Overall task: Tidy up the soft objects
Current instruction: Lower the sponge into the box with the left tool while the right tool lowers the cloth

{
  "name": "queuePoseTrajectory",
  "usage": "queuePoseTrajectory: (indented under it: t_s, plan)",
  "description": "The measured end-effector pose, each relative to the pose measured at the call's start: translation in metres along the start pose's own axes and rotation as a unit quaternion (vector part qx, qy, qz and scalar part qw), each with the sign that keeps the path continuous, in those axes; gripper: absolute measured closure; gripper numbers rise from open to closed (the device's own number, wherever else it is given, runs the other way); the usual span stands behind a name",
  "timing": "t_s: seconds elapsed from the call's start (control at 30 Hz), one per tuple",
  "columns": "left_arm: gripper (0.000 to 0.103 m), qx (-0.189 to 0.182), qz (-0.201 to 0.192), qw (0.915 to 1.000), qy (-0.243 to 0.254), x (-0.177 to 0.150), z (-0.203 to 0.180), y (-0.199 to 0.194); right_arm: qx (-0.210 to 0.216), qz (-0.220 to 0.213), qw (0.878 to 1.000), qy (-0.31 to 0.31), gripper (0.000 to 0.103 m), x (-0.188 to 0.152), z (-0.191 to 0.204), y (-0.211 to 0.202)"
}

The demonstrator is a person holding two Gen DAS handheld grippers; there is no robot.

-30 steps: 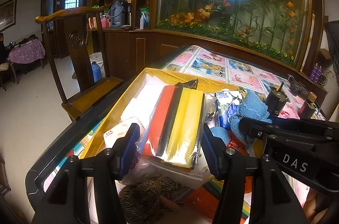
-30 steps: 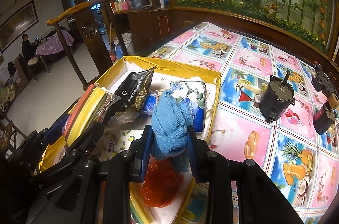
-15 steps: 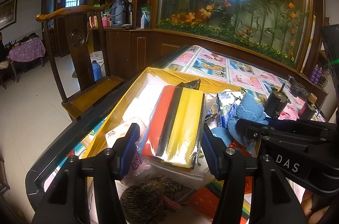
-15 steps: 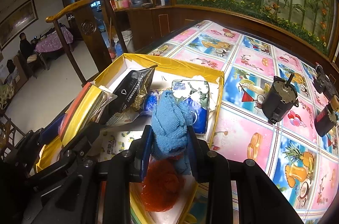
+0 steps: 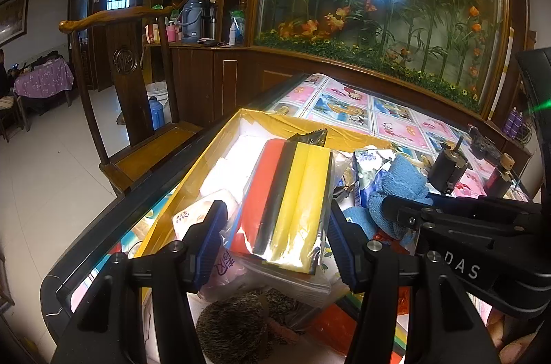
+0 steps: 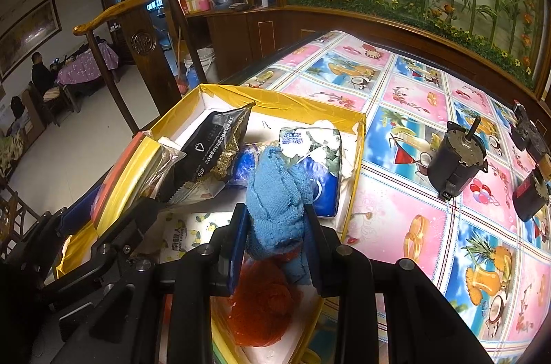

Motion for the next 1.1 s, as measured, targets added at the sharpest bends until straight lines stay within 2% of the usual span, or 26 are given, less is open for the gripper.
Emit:
queuePoseTrajectory:
  t_s: [0.17, 0.43, 0.8, 1.1]
  plan:
    - [0.046, -0.013, 0.009, 0.9998, -0.014, -0.002, 0.007, 0.002, 0.000, 0.002, 1.000, 0.003, 0.069, 0.000, -0.001, 0.004]
    - [0.046, -0.009, 0.009, 0.9999, -0.012, -0.003, 0.006, 0.001, 0.002, 0.003, 1.000, 0.001, 0.068, 0.000, 0.001, 0.008]
    - [0.032, 0.000, -0.003, 1.0000, 0.004, -0.004, -0.004, -0.006, 0.005, 0.005, 1.000, 0.011, 0.067, -0.001, -0.007, 0.008]
    - [0.029, 0.004, -0.017, 0.9998, 0.008, 0.000, -0.007, -0.015, 0.010, -0.003, 1.000, 0.018, 0.064, 0.001, -0.012, -0.004]
Point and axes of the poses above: each gripper's, at about its wrist camera, not at the fingertips, and y roughly the way its jaws point, z to its left, x to its top, the point moved 5 cm from there along y, roughly the way its jaws point, and after that the axes turned 5 degrees about -x, right-handed, at the moved point
